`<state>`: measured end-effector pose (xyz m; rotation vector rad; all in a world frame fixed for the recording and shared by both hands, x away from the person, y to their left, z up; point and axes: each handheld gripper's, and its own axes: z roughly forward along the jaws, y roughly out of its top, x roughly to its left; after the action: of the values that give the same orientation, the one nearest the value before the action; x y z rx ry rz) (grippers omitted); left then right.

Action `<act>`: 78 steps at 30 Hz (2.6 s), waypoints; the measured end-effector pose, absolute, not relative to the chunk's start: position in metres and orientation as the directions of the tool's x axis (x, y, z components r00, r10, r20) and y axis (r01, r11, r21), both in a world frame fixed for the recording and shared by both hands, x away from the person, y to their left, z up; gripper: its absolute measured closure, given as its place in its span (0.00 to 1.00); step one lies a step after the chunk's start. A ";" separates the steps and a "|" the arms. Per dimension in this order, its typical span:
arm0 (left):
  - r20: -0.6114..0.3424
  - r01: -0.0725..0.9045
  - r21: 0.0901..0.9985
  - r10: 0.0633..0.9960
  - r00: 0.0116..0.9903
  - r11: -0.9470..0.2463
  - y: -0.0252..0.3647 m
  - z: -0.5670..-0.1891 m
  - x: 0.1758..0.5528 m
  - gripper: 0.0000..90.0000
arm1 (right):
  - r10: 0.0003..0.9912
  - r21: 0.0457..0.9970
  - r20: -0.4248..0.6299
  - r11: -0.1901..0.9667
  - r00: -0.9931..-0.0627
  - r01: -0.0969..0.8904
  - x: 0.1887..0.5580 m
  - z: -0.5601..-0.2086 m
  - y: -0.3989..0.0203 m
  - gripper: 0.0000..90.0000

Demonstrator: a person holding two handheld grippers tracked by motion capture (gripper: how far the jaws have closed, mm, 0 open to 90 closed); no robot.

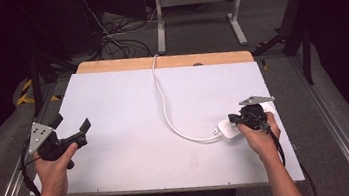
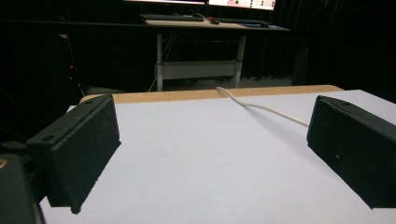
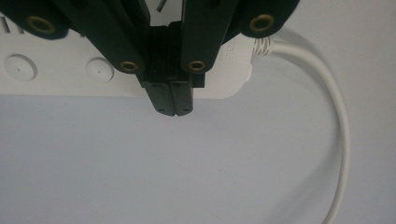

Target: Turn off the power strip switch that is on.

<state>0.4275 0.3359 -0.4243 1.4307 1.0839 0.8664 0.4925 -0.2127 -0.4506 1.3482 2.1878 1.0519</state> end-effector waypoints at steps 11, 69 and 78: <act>-0.063 0.156 0.988 0.947 0.316 0.014 0.337 -0.425 0.428 0.03 | 0.883 0.741 0.043 0.285 -0.467 0.608 0.494 -0.456 -0.212 1.00; -0.069 0.162 0.987 0.943 0.326 0.016 0.333 -0.426 0.428 0.03 | 0.893 0.744 -0.050 0.331 -0.446 0.580 0.490 -0.462 -0.202 1.00; -0.068 0.157 0.987 0.944 0.322 0.017 0.333 -0.426 0.426 0.03 | 0.897 0.752 -0.028 0.310 -0.442 0.582 0.489 -0.459 -0.202 1.00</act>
<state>0.4262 0.3333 -0.4257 1.4256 1.0853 0.8531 0.4895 -0.2018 -0.4592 1.3108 2.1375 0.9467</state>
